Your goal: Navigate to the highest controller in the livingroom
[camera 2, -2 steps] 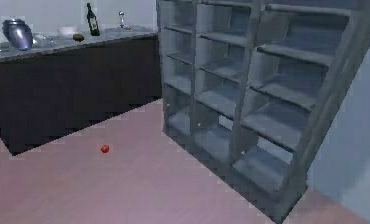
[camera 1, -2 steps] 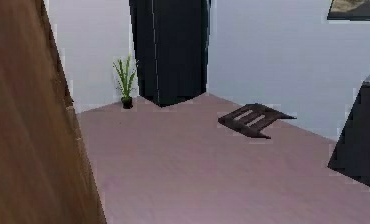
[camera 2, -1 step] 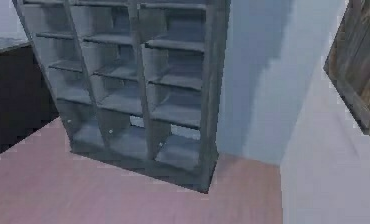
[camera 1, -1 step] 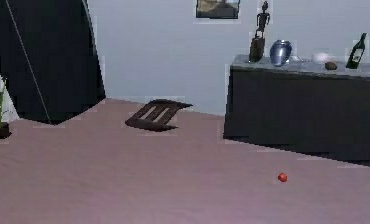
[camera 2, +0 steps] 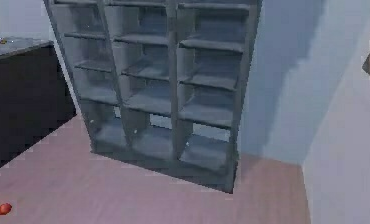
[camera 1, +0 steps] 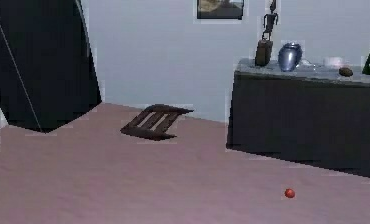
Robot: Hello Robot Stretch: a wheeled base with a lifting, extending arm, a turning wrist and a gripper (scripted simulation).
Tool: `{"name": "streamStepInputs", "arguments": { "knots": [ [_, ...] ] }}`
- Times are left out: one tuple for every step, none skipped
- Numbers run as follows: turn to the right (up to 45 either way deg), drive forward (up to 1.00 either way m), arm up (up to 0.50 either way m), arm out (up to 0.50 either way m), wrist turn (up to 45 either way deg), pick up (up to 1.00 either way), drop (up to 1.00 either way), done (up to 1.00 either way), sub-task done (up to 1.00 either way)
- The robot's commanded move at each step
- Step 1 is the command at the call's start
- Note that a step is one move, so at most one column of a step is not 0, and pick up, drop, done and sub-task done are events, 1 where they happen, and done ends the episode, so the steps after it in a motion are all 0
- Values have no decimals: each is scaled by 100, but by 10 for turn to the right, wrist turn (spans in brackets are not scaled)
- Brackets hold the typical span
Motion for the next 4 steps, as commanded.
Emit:
{"name": "streamStepInputs", "arguments": {
  "knots": [
    [-450,0,0,0,0,0,0,0,0],
    [-450,0,0,0,0,0,0,0,0],
    [-360,0,0,0,0,0,0,0,0],
    [0,85,0,0,0,0,0,0,0]
  ]
}}
